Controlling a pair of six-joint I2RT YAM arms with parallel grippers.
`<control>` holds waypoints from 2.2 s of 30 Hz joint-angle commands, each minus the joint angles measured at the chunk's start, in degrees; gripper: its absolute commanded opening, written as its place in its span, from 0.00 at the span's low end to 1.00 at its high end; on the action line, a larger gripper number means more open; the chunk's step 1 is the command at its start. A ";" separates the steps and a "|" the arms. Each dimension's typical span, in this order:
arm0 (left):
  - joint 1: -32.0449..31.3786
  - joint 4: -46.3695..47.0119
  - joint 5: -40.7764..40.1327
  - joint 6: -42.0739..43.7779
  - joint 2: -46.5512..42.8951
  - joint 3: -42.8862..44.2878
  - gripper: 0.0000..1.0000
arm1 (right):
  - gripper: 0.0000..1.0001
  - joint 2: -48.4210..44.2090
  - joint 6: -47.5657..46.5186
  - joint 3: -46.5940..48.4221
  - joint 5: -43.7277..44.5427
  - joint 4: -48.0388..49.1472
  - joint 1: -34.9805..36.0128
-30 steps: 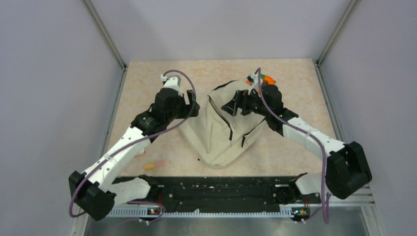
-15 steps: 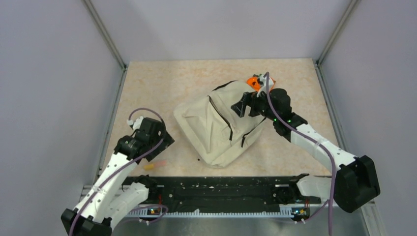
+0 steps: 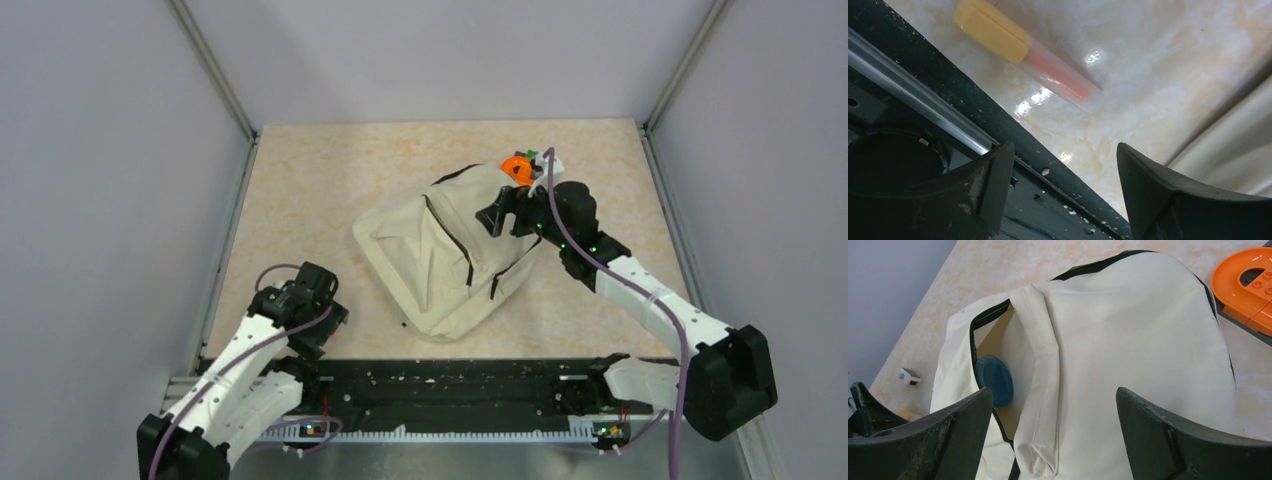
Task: Pack the student bag
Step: Pick up the stationery from the corner of the board.
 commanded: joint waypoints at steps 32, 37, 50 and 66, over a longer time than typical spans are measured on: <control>6.71 18.82 -4.31 -0.81 12.82 -7.40 0.52 | 0.89 -0.92 0.71 -1.79 -1.96 2.98 -0.60; 6.71 19.71 -2.17 0.43 13.31 -6.67 0.33 | 0.89 -0.62 0.71 -1.79 -1.91 2.99 -0.60; 5.83 28.60 4.04 9.66 21.93 -3.91 0.00 | 0.88 0.00 0.80 -1.86 -1.78 3.11 -0.60; 4.57 34.79 3.50 26.77 10.25 0.64 0.00 | 0.88 0.51 1.29 1.88 -2.48 2.00 -0.62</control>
